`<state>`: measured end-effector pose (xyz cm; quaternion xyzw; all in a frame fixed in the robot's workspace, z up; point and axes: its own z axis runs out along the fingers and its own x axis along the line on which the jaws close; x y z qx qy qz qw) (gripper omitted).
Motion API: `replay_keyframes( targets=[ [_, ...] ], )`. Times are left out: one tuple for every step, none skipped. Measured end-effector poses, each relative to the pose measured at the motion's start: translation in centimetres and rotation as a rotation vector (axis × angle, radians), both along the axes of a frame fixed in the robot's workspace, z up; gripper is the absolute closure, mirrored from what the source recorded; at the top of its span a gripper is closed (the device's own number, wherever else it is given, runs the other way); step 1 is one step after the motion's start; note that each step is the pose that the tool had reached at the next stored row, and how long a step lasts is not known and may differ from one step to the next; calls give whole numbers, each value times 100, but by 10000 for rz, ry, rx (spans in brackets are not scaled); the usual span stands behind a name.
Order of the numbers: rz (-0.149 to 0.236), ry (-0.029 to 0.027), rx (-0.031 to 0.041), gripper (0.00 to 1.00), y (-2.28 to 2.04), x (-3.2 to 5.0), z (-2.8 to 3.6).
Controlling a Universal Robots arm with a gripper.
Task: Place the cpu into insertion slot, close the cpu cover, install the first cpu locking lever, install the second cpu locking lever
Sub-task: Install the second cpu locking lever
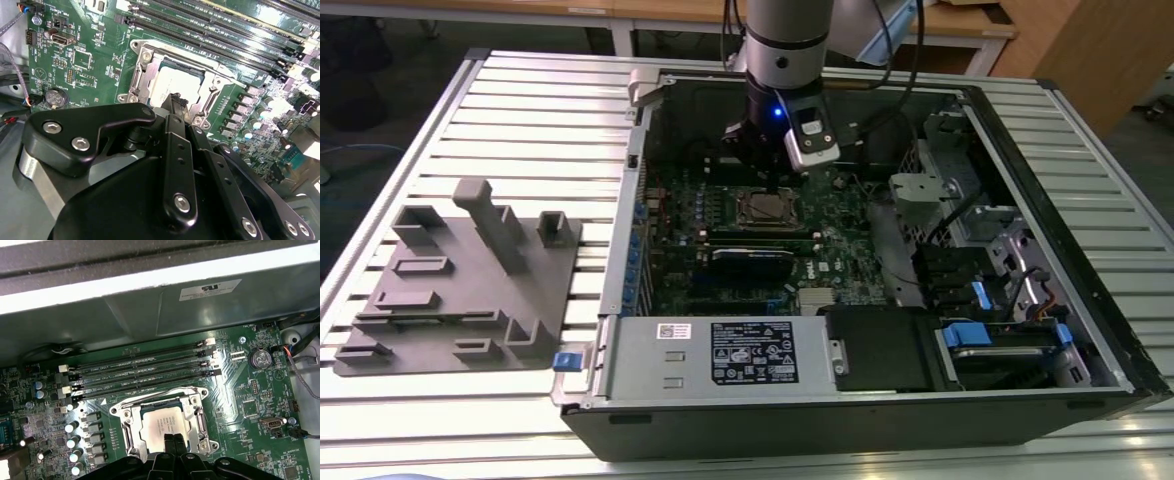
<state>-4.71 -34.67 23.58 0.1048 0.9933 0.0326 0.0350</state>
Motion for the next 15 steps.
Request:
replay_keyframes(
  targets=[
    [-1, -1, 2, 89, -6, 0, -1],
    [-2, -1, 2, 89, -15, 0, -1],
    [-1, -1, 2, 89, -22, -1, -1],
    [-1, -2, 3, 89, -31, -1, -1],
    [-2, -2, 3, 89, -41, -1, -1],
    [-2, -2, 2, 89, -53, -2, -1],
    [-2, -2, 2, 89, -68, -2, -1],
    [-1, -2, 3, 89, -84, -2, -1],
    [-2, -2, 3, 89, -101, -3, -1],
    [-2, -3, 3, 89, -118, -3, -1],
    [-2, -2, 3, 89, -133, -3, -1],
    [-2, -2, 3, 89, -147, -4, -1],
    [-2, -2, 3, 89, -160, -4, -1],
    [-1, -1, 1, 89, -174, -4, -1],
    [3, -2, 3, 89, -180, -4, -1]
  ],
)
